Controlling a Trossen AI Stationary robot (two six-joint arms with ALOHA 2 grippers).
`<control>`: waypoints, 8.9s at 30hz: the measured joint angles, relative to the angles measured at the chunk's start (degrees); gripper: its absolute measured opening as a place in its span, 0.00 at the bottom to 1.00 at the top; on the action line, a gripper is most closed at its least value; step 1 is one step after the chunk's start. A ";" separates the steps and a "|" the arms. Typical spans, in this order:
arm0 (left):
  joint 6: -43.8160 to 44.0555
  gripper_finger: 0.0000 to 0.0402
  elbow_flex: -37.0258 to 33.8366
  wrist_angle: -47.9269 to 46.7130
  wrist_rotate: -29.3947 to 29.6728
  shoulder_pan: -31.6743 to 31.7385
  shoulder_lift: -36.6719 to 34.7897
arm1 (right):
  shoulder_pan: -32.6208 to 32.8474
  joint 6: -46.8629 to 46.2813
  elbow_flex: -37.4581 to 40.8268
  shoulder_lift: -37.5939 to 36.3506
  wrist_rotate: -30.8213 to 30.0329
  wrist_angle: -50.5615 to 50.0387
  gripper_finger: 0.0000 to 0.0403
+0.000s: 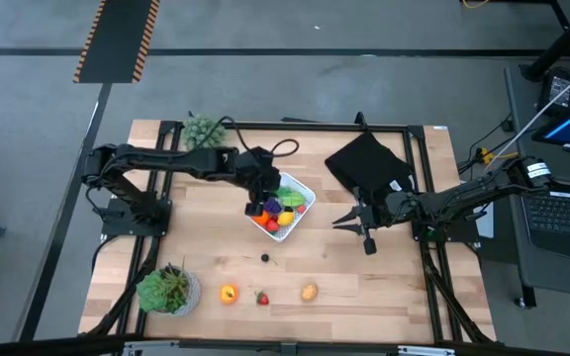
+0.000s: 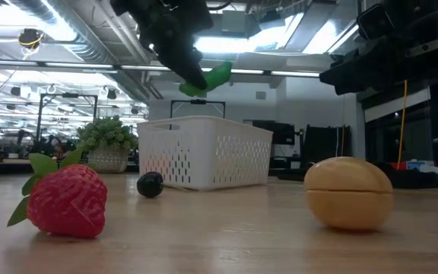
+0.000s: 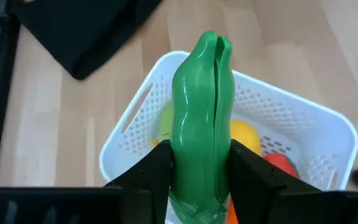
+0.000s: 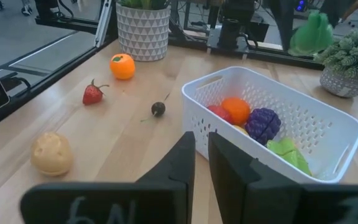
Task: Pick and placing Produce into tupperware
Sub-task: Put the peas into the white bin, then put the potato into the white bin
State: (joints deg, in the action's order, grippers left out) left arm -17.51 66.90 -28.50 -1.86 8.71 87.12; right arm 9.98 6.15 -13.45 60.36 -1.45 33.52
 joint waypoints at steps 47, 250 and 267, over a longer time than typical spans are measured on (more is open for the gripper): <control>4.13 0.31 4.10 -7.02 -2.65 -1.79 8.15 | -0.07 0.13 -0.07 0.02 -0.44 -1.63 0.12; 23.71 0.21 -38.06 41.91 28.24 -43.36 -16.86 | 19.47 -8.80 -59.19 47.38 -0.50 -56.49 0.72; 24.67 0.22 -38.06 41.78 28.24 -43.34 -16.86 | 19.91 -7.40 -59.10 52.48 -0.50 -56.13 0.72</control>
State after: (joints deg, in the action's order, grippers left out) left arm 7.16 28.84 13.28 26.37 -34.63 70.26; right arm 29.89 -1.26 -72.55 112.84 -1.96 -22.61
